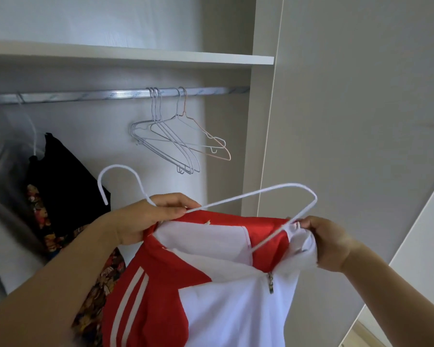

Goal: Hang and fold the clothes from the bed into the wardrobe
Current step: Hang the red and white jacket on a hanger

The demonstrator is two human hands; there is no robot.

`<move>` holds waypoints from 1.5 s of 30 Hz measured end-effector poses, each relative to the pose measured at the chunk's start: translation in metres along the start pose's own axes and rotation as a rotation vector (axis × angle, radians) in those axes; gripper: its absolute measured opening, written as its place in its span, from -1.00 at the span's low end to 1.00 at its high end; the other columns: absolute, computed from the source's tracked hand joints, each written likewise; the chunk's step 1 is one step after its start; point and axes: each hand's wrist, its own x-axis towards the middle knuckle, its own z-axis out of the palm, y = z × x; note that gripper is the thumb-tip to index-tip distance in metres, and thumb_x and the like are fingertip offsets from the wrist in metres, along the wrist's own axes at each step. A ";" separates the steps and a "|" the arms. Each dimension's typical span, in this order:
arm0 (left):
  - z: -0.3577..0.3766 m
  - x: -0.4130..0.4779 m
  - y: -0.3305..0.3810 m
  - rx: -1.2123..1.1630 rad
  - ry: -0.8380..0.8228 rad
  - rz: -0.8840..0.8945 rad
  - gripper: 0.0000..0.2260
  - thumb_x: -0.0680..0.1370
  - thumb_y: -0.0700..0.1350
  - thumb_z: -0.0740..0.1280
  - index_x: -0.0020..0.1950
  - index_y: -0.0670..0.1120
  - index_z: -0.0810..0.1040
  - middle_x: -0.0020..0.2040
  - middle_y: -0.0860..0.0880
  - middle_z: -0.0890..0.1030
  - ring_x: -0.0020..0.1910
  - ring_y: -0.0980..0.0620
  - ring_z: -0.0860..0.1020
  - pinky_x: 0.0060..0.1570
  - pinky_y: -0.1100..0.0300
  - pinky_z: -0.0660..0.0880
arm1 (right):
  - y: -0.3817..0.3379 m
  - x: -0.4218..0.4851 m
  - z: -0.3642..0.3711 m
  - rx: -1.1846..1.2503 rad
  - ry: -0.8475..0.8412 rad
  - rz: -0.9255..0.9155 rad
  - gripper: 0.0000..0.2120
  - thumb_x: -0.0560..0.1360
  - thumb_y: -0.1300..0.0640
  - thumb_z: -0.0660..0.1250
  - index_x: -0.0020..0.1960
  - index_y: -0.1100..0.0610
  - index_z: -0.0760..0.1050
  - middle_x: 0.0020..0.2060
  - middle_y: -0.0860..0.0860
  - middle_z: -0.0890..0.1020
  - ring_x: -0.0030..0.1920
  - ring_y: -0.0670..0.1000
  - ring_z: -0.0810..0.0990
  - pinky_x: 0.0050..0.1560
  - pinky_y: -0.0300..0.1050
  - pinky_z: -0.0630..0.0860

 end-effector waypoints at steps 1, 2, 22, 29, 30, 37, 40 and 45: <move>0.000 0.000 -0.001 0.021 -0.009 -0.028 -0.81 0.42 -0.21 0.30 -0.16 -0.02 0.70 -0.11 -0.01 0.69 -0.17 0.09 0.64 -0.26 0.28 0.56 | -0.002 0.001 0.000 -0.029 0.003 -0.022 -0.75 0.45 0.28 0.13 -0.16 0.26 0.59 -0.29 0.19 0.66 -0.34 0.14 0.65 -0.24 -0.03 0.56; 0.001 0.000 -0.002 0.057 -0.008 -0.054 -0.80 0.44 -0.25 0.30 -0.17 -0.05 0.71 -0.11 -0.03 0.69 -0.17 0.08 0.65 -0.24 0.28 0.56 | -0.004 0.002 0.000 -0.075 0.019 -0.056 -0.77 0.47 0.32 0.15 -0.13 0.29 0.60 -0.26 0.20 0.66 -0.30 0.14 0.65 -0.25 -0.04 0.59; -0.004 0.007 -0.025 0.049 0.237 -0.002 -0.73 0.42 -0.40 0.32 -0.30 -0.10 0.70 -0.27 -0.03 0.67 -0.28 0.11 0.61 -0.31 0.32 0.54 | 0.014 0.015 -0.009 -0.022 0.074 -0.024 -0.79 0.52 0.23 0.18 -0.10 0.26 0.58 -0.29 0.14 0.68 -0.31 0.09 0.64 -0.33 -0.15 0.53; -0.011 0.013 -0.028 0.444 0.206 -0.002 -0.79 0.48 -0.26 0.38 -0.19 0.04 0.71 -0.12 0.01 0.69 -0.09 0.09 0.61 -0.05 0.24 0.51 | 0.016 0.025 0.001 -0.310 0.343 -0.155 -0.84 0.49 0.35 0.21 -0.09 0.29 0.57 -0.31 0.14 0.60 -0.28 0.12 0.54 -0.25 -0.12 0.44; -0.009 0.015 -0.028 0.479 0.197 -0.013 -0.78 0.48 -0.24 0.39 -0.20 0.08 0.70 -0.13 0.04 0.69 -0.11 0.13 0.60 -0.06 0.28 0.50 | 0.016 0.027 0.002 -0.428 0.438 -0.230 -0.84 0.48 0.36 0.21 -0.08 0.25 0.57 -0.34 0.09 0.58 -0.28 0.09 0.51 -0.26 -0.15 0.41; 0.030 0.045 -0.044 0.717 0.521 0.094 -0.78 0.43 -0.27 0.38 -0.22 0.07 0.63 -0.21 0.19 0.61 -0.14 0.20 0.56 -0.14 0.53 0.37 | 0.016 0.011 0.033 -0.611 0.534 -0.584 -0.85 0.47 0.29 0.22 -0.16 0.11 0.53 -0.27 0.00 0.62 -0.18 0.05 0.54 -0.26 -0.19 0.39; 0.049 0.053 -0.045 0.483 0.764 0.247 -0.75 0.38 -0.30 0.44 -0.20 0.08 0.61 -0.21 0.27 0.57 -0.18 0.24 0.55 -0.15 0.55 0.39 | 0.032 -0.009 0.060 -0.948 0.004 -0.476 -0.80 0.48 0.25 0.29 -0.24 -0.02 0.46 -0.31 -0.17 0.53 -0.24 -0.12 0.49 -0.23 -0.33 0.40; 0.057 0.051 -0.036 0.386 0.597 0.309 -0.66 0.36 -0.32 0.46 -0.28 0.16 0.60 -0.23 0.24 0.64 -0.17 0.23 0.60 -0.08 0.36 0.51 | 0.038 -0.014 0.063 -1.044 0.148 -0.931 -0.87 0.44 0.19 0.26 -0.19 0.13 0.58 -0.30 -0.08 0.61 -0.27 -0.09 0.55 -0.18 -0.14 0.48</move>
